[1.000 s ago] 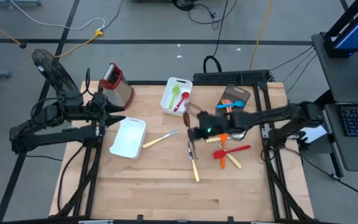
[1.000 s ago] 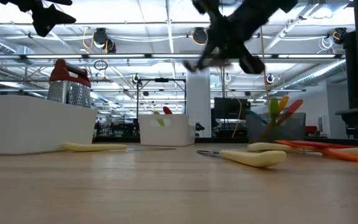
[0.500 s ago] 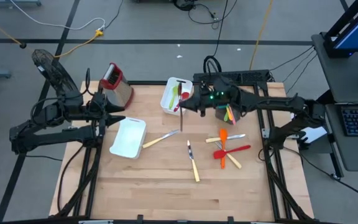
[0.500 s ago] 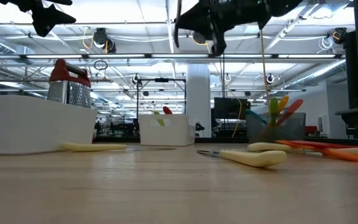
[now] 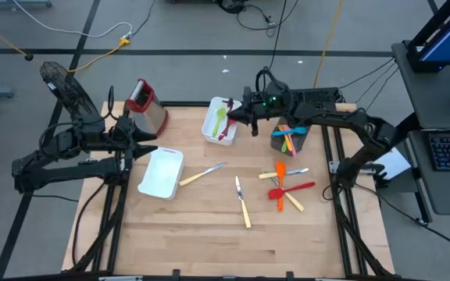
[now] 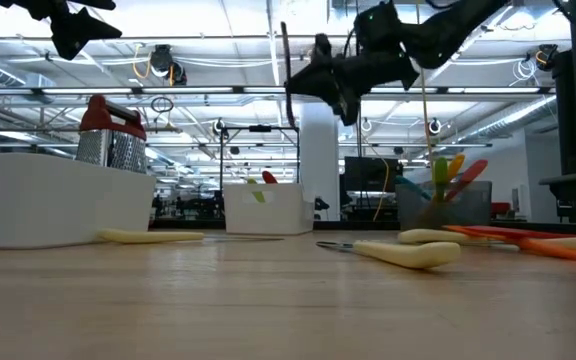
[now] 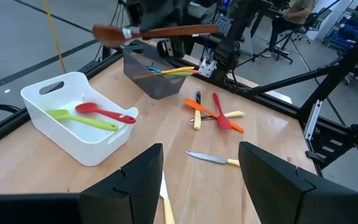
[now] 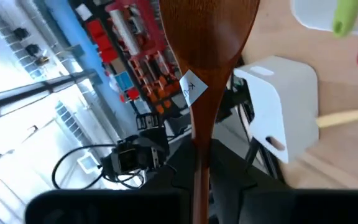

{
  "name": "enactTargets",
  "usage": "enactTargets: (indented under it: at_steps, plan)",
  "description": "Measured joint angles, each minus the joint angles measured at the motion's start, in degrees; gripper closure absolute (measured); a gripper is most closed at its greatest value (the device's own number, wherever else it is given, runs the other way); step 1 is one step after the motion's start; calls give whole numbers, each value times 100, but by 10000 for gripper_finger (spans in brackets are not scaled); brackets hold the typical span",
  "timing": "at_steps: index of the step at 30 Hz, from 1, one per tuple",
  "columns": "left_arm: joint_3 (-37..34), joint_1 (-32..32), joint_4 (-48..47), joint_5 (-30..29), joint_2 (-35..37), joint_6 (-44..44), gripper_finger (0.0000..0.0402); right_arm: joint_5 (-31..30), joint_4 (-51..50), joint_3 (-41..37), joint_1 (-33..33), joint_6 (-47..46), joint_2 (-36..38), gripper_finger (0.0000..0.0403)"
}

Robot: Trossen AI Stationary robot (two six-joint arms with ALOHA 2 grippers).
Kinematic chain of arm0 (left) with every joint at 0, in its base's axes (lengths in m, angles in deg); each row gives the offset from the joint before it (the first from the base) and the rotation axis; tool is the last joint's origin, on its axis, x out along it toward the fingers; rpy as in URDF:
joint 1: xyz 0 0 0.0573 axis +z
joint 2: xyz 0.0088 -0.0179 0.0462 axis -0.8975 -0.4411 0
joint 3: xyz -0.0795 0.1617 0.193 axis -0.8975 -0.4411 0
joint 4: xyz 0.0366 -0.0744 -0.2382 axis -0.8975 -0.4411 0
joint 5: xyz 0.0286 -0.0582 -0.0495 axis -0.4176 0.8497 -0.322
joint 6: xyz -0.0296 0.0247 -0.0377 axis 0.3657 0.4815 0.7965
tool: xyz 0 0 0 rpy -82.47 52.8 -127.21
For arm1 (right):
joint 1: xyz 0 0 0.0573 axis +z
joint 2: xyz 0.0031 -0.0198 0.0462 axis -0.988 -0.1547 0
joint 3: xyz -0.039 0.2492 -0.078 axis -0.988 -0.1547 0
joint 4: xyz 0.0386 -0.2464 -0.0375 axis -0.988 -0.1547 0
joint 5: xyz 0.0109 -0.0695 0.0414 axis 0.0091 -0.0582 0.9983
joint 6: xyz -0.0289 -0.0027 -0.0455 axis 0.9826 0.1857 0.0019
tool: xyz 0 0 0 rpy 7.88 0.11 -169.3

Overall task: Pick & Place Kitchen Items
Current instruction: Put the brown serving spoon into the top white bin

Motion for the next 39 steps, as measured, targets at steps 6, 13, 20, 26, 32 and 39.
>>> enactTargets:
  at_steps: [6,13,20,26,32,39]
  plan:
    - [0,0,-30,0,0,-1,186,486,274,152,-139,-482,-504,384]
    - [0,0,-47,-2,0,-1,186,751,221,618,-251,-454,-1132,384]
    - [0,0,-72,-5,-2,-66,186,902,110,669,-284,-288,-1595,375]
    - [0,0,-70,-7,-2,-110,186,1022,96,663,-353,-93,-1829,375]
    - [0,0,-70,-8,-2,-108,186,681,-29,658,-526,122,-1927,367]
    - [0,0,-65,-7,-2,-106,186,553,-159,664,-637,382,-1917,360]
